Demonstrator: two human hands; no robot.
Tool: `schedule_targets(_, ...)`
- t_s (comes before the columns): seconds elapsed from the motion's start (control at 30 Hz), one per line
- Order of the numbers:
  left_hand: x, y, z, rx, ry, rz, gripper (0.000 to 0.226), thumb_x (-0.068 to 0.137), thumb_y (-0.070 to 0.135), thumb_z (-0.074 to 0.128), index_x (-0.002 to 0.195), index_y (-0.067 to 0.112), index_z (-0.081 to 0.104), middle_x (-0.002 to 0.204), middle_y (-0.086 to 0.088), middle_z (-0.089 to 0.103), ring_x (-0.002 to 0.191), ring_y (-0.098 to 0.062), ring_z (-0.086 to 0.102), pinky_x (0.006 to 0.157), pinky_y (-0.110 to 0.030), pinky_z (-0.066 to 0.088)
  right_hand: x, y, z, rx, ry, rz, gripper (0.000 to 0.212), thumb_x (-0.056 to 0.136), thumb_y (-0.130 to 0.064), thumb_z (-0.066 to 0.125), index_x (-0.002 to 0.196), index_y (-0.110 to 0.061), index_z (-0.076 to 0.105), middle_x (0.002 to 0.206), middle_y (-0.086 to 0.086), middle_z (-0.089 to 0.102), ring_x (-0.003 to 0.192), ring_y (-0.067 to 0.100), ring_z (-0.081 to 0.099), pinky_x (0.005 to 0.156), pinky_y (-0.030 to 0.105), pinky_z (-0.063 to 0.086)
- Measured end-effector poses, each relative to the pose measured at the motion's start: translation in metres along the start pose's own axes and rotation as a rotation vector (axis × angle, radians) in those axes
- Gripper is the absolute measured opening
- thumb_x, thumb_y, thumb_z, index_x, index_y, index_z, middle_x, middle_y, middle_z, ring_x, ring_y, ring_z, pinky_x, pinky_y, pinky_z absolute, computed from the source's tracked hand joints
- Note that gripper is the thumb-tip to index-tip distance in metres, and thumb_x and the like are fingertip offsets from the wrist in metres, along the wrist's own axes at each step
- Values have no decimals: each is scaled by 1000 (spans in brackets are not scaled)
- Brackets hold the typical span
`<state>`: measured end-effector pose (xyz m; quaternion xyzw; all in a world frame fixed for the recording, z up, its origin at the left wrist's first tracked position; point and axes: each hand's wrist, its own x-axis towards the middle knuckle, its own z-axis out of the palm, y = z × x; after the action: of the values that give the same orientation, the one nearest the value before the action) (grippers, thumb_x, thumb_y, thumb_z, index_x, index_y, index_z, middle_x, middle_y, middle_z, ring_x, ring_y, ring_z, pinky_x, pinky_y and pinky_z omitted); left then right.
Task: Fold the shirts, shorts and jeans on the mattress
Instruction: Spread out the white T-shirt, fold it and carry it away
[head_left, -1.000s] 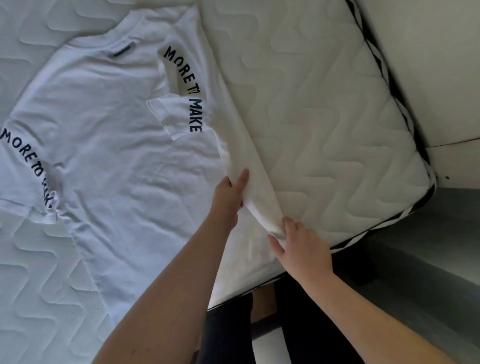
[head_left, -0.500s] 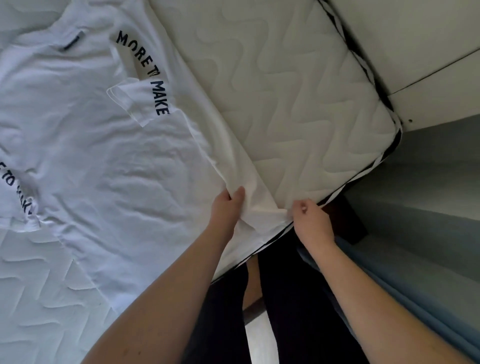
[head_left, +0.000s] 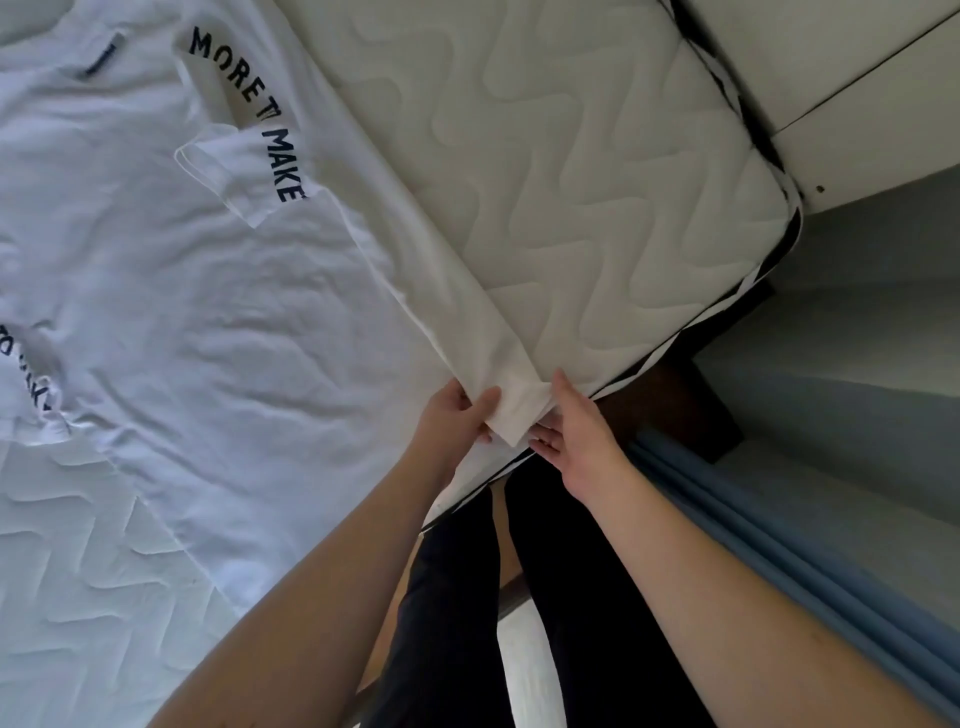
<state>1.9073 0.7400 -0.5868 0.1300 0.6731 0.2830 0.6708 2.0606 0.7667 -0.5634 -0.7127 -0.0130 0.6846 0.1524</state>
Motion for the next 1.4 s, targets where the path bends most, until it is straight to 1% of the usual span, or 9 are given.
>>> schedule_targets(0.17,-7,5,1,124,-40,45,17,84,24,77,99,23,69,85,4,76,69,-9,64,58,-21,49,5,-24,13,111,28,143,41,82,-40,77,110,-12,65,100,9,73,89,26,71,64,33,58)
schedule_targets(0.27,-10,7,0,86,-64,33,19,83,31,77,100,23,72,94,3,76,80,-12,69,75,-27,54,7,-29,15,126,54,186,7,92,-13,61,97,-7,61,93,12,68,77,22,66,55,33,53)
schedule_targets(0.37,-11,9,0,-139,-73,-8,25,89,33,68,109,18,71,109,-2,75,104,-18,70,90,-33,54,4,-25,8,234,52,213,14,98,-9,46,88,-8,56,85,10,67,71,21,66,51,33,54)
schedule_targets(0.5,-13,10,4,-300,-17,-48,24,100,33,54,113,17,66,111,-1,74,105,-18,69,92,-40,55,-1,-10,-8,370,48,246,21,100,-11,39,95,-8,59,67,5,73,65,18,70,62,36,54)
schedule_targets(0.7,-18,3,8,-101,-49,25,23,92,21,68,115,18,64,104,-2,75,94,-21,72,72,-30,58,-1,-5,-4,256,-40,201,32,96,-47,55,101,-16,63,82,6,77,82,20,72,69,35,55)
schedule_targets(0.83,-15,0,7,96,-34,-10,31,84,20,78,112,18,66,94,-2,77,85,-20,73,67,-27,57,-2,-15,10,327,35,155,18,97,-19,60,112,-9,63,116,11,70,85,21,68,69,33,54)
schedule_targets(1.07,-7,-2,25,315,170,-69,18,88,20,70,102,12,64,91,-6,72,66,-18,70,66,-35,61,-7,3,1,436,110,-9,29,100,-11,55,128,-11,56,118,11,66,97,19,65,81,27,51)
schedule_targets(1.27,9,24,22,-103,439,-6,25,93,36,65,99,12,61,89,-1,68,75,-13,67,59,-24,55,1,11,-8,419,93,-52,18,98,-15,59,116,-15,60,107,4,69,94,13,65,92,29,48)
schedule_targets(1.4,31,54,3,-94,493,59,24,92,33,67,81,14,57,72,-3,58,56,-14,54,47,-23,47,4,4,-2,345,4,-56,12,95,-16,63,105,-21,64,96,-2,73,89,11,68,75,26,52)
